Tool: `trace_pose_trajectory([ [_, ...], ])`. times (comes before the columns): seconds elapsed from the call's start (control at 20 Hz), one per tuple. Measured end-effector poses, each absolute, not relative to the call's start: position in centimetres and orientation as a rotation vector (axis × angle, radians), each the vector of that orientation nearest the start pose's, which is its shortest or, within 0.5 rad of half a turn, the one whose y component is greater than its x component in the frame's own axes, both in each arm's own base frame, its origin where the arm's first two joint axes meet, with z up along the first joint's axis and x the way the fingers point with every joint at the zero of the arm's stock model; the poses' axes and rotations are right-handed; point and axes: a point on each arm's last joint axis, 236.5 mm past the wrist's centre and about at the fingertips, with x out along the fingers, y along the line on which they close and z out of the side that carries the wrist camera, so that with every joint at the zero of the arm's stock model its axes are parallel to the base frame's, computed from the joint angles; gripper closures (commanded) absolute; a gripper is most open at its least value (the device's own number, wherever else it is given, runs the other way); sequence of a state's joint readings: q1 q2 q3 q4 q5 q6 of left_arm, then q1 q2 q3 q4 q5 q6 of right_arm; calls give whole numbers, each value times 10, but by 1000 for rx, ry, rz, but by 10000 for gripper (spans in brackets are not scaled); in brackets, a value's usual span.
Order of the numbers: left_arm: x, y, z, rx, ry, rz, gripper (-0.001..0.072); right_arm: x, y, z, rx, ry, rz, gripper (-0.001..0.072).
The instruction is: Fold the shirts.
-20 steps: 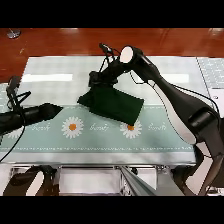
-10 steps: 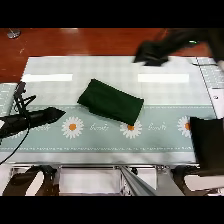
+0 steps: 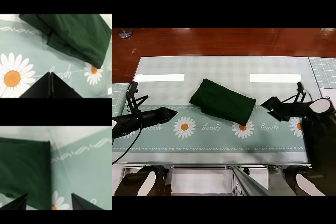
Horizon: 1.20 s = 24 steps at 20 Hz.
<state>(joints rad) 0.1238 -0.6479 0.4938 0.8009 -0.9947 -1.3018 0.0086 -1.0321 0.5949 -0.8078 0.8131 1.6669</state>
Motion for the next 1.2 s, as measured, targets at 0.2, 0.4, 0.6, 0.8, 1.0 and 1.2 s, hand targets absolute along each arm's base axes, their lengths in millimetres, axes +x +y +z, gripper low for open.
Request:
trace_pose_trajectory([
  [0.2,269,-106,27,-561,982,-357,681,305,148,-69,966,1313,169,96],
  [0.4,269,-106,27,-561,982,-357,681,315,181,-82,957,1389,254,97],
  [0.6,269,-106,27,-561,982,-357,681,332,208,-92,935,1437,294,689],
  [0.8,269,-105,27,-561,982,-357,681,365,237,-59,848,1378,453,683],
  [1.0,269,-106,27,-561,982,-357,681,418,256,41,709,1205,651,683],
  [1.2,269,-106,27,-561,982,-357,680,461,225,156,568,1013,650,683],
])
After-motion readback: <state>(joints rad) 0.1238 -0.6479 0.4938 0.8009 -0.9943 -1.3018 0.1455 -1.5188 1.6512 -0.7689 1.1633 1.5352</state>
